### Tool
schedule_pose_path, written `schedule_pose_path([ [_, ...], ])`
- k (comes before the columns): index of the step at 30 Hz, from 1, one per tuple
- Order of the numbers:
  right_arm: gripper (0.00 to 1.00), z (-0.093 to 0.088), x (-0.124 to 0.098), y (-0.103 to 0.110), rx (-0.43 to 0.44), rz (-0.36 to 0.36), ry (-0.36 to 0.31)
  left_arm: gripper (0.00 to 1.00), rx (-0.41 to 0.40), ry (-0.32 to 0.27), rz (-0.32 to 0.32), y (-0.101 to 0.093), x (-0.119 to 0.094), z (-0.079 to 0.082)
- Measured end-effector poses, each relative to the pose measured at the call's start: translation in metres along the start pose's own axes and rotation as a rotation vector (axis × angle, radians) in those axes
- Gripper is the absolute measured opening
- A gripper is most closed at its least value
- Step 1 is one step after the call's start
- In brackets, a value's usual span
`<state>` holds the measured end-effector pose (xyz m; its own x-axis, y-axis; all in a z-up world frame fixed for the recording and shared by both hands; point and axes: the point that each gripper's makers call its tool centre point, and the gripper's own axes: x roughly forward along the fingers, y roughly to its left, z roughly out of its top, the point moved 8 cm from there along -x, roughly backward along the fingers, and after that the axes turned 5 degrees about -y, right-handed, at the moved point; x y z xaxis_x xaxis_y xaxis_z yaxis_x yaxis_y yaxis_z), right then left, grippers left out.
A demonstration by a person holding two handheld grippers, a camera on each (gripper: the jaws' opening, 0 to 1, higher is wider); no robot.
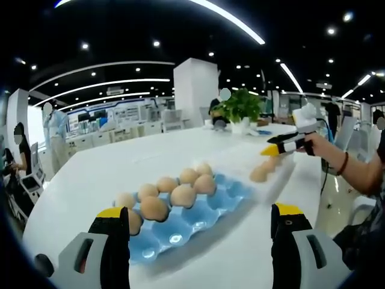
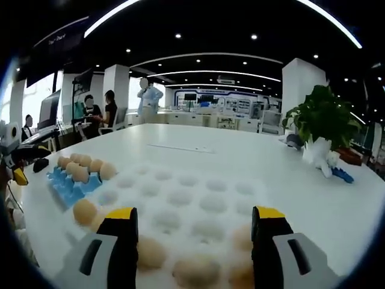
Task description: Place the egg into an empty slot of the egg tray after lifting it from the table, then release the egg inside the slot.
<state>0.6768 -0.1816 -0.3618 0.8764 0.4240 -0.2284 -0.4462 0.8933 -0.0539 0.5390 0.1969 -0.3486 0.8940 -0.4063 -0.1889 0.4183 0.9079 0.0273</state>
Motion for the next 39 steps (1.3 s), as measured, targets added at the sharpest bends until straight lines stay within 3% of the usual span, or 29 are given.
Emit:
schedule_pose_path([
  [8,0.79,-0.002,-0.005,-0.009,0.022,-0.025,-0.002,1.0,-0.001,-0.001,-0.002,0.0,0.002,0.001],
  [17,0.73,-0.005,-0.01,-0.032,0.065,-0.075,0.006,1.0,0.003,0.003,0.002,0.0,0.003,0.003],
  [28,0.54,-0.006,-0.002,-0.045,0.075,-0.135,0.054,1.0,0.007,0.002,0.0,0.0,0.004,0.005],
  [33,0.4,-0.01,-0.004,-0.043,0.086,-0.167,0.077,1.0,0.007,0.004,0.005,0.002,0.003,0.004],
  [39,0.34,-0.017,-0.002,-0.049,0.106,-0.19,0.123,1.0,0.005,0.008,0.002,0.003,0.005,0.001],
])
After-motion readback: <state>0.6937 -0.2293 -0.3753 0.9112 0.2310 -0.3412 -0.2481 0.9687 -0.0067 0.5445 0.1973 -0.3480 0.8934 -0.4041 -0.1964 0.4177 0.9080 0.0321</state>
